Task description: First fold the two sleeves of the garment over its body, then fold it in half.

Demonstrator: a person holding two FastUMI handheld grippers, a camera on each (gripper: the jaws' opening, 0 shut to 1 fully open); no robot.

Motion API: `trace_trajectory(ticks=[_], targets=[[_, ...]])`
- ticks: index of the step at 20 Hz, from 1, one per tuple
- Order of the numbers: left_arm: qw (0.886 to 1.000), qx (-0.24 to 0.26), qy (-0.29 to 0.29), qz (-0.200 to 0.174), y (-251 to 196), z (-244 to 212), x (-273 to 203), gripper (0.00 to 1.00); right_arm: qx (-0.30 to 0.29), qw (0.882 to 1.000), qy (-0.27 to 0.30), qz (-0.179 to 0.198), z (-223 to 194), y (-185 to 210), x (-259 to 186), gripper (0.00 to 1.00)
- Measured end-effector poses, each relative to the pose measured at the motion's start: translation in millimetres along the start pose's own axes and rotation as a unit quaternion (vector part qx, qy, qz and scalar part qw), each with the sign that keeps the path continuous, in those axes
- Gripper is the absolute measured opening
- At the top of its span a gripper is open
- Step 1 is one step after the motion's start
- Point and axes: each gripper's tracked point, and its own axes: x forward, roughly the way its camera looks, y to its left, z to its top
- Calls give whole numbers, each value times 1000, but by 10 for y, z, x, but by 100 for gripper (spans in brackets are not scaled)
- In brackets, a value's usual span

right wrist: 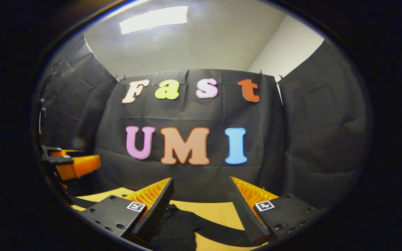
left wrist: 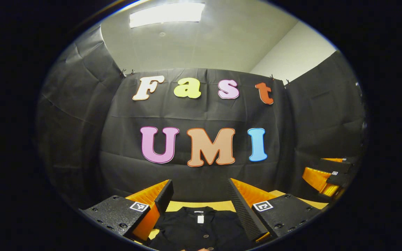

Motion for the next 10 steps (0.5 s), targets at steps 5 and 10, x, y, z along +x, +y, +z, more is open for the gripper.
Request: trace_trajectory(ticks=[5, 10], targets=[[1000, 6, -3, 25, -35, 2, 47, 92, -19, 997, 66, -35, -631, -666, 245, 98], [999, 15, 7, 44, -112, -79, 132, 92, -35, 990, 123, -52, -1229, -1165, 332, 98]])
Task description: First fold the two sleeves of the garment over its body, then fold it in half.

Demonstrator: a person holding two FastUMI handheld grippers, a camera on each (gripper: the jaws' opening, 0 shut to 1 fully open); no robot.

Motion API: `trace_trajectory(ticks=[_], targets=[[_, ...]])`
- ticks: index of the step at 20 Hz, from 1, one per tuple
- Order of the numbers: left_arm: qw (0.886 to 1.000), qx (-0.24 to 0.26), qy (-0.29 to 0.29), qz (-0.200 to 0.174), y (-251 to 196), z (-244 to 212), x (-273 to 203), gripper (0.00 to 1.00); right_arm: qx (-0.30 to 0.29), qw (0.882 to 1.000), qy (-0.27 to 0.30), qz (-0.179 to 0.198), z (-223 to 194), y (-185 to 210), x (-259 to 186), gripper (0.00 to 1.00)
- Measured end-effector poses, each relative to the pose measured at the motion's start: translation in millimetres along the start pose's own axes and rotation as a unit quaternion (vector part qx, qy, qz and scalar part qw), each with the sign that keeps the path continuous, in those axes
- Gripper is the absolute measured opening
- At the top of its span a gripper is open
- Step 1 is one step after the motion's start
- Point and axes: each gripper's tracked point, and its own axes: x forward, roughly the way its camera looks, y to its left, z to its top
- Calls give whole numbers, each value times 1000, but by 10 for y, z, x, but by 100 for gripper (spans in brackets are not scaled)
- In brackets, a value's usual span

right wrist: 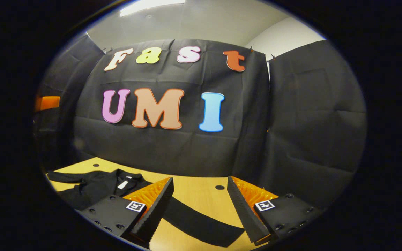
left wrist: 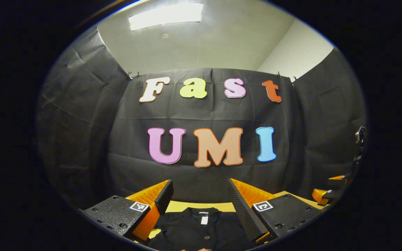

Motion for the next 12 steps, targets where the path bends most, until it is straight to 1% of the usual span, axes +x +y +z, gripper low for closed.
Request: trace_trajectory(ticks=[1, 2, 3, 6, 10, 12], targets=[[1000, 1, 1, 2, -29, -6, 10, 92, -2, 1000, 14, -1, -127, -80, 48, 100], [1000, 2, 1, 4, -68, -9, 35, 92, -4, 1000, 28, -3, -251, -153, 102, 100], [1000, 3, 2, 6, -104, -15, 49, 92, -5, 999, 43, -4, -389, -209, 152, 98], [1000, 8, 3, 11, -222, -31, 76, 92, -8, 995, 96, -2, -908, -384, 292, 98], [1000, 17, 8, 21, -345, -68, 101, 92, -11, 985, 172, 5, -1574, -571, 445, 99], [999, 21, 12, 27, -392, -85, 80, 92, -17, 979, 205, 9, -1817, -599, 568, 99]])
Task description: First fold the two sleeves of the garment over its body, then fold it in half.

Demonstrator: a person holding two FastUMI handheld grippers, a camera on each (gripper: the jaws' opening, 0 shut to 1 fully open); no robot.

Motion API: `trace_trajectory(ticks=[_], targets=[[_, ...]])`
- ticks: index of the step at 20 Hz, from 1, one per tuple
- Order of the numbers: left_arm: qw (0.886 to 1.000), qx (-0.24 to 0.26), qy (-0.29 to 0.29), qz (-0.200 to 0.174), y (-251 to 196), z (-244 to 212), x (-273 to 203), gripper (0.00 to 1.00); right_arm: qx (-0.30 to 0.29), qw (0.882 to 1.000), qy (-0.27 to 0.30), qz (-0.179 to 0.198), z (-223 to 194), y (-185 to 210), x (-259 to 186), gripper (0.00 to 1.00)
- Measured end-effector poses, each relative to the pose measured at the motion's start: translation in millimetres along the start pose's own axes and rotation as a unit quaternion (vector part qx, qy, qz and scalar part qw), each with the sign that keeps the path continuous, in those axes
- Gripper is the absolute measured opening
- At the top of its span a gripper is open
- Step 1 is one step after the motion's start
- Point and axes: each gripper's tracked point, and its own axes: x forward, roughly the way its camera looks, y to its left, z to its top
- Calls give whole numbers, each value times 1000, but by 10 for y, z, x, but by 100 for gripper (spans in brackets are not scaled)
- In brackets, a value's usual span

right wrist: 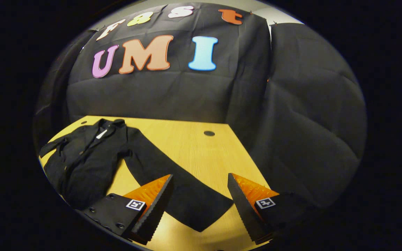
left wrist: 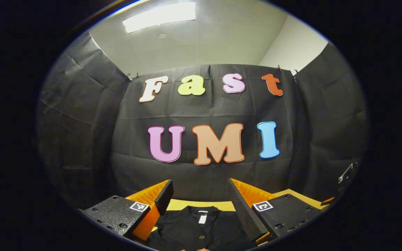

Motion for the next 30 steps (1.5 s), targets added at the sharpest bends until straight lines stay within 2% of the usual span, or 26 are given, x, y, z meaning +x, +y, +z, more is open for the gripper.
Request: trace_trajectory(ticks=[5, 10, 12, 14, 15, 17, 19, 20, 21, 22, 25, 28, 30], targets=[[1000, 15, 4, 11, -98, 30, -18, 92, 2, 997, 76, 13, -452, -84, 362, 99], [1000, 25, 7, 2, -218, 27, -16, 92, -4, 989, 141, 34, -852, -79, 432, 99], [1000, 27, 8, 0, -244, 20, 16, 94, 33, 990, 131, 42, -785, -39, 469, 100], [1000, 26, 9, -3, -260, 7, 27, 96, 45, 989, 134, 46, -831, -26, 448, 97], [1000, 26, 10, -4, -254, -4, 33, 94, 41, 988, 137, 55, -855, 24, 456, 92], [1000, 24, 11, -3, -211, -7, 59, 96, 36, 988, 135, 73, -826, 115, 476, 54], [1000, 21, 11, -1, -152, -21, 62, 96, 42, 988, 138, 62, -830, 125, 456, 16], [1000, 21, 10, 0, -99, -22, 71, 96, 47, 987, 141, 59, -827, 156, 443, 10], [1000, 21, 10, 2, -38, -13, 75, 96, 54, 987, 140, 53, -798, 155, 430, 9], [1000, 24, 9, 5, 29, -32, 69, 96, 64, 987, 139, 48, -803, 169, 424, 3], [999, 28, -1, 15, 290, -24, 71, 96, 80, 990, 106, 42, -553, 280, 334, 3], [1000, 8, 1, -5, 429, -142, 165, 97, 89, 993, 67, 35, -197, 472, 214, 3], [1000, -4, 21, -11, 611, -267, 215, 97, 101, 993, 52, 35, 24, 704, 107, 3]])
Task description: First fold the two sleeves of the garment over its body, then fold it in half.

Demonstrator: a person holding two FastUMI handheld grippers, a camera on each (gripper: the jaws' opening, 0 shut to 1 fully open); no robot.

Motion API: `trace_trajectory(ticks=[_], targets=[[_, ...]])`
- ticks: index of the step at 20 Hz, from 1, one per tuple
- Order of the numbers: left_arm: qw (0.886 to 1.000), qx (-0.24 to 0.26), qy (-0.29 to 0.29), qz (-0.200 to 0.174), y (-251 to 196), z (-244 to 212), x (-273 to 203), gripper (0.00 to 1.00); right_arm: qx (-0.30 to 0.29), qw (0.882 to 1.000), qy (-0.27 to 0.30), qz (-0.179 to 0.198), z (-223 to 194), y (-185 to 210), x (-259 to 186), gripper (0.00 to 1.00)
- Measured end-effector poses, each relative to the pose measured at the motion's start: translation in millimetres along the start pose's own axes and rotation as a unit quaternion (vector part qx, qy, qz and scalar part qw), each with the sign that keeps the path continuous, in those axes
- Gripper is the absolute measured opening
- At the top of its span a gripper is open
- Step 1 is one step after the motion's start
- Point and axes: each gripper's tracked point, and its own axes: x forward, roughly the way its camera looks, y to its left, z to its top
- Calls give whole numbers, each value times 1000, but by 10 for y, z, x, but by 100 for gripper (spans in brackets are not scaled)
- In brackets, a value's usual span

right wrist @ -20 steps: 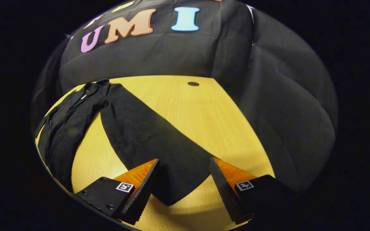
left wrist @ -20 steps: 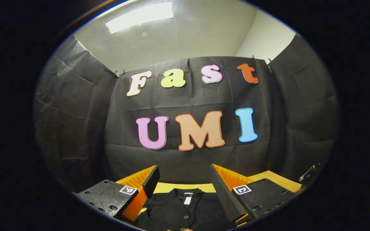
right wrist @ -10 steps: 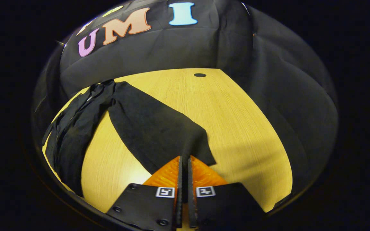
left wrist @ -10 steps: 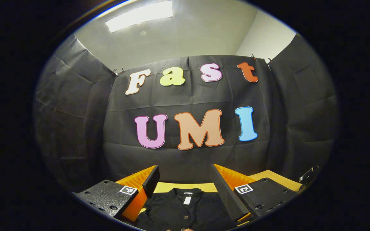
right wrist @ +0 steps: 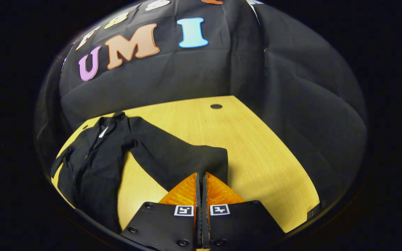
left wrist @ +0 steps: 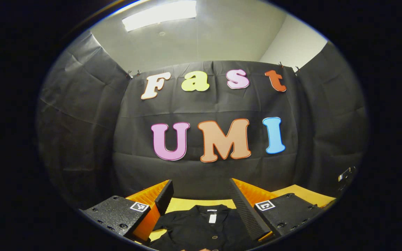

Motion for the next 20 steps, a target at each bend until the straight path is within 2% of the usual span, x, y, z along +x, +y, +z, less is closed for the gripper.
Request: trace_trajectory(ticks=[3, 6, 7, 11, 17, 18, 20], targets=[[1000, -2, -6, -2, 385, 38, 57, 96, -10, 999, -37, 13, 290, 534, -178, 3], [1000, 6, 1, 3, 783, -62, 139, 96, -26, 997, -63, 34, 543, 1161, -306, 3], [1000, 5, 4, 5, 906, -97, 158, 94, -31, 996, -70, 41, 631, 1382, -328, 3], [1000, -8, 17, 19, 1410, -263, 192, 96, -51, 991, -92, 77, 859, 2242, -375, 3], [998, 15, 32, 52, 2301, -475, 121, 96, -78, 983, -97, 134, 960, 3491, -364, 3], [998, 15, 35, 58, 2430, -514, 95, 96, -86, 981, -100, 144, 980, 3707, -353, 0], [997, 11, 45, 66, 2651, -608, 38, 96, -107, 977, -94, 158, 945, 4099, -289, 2]])
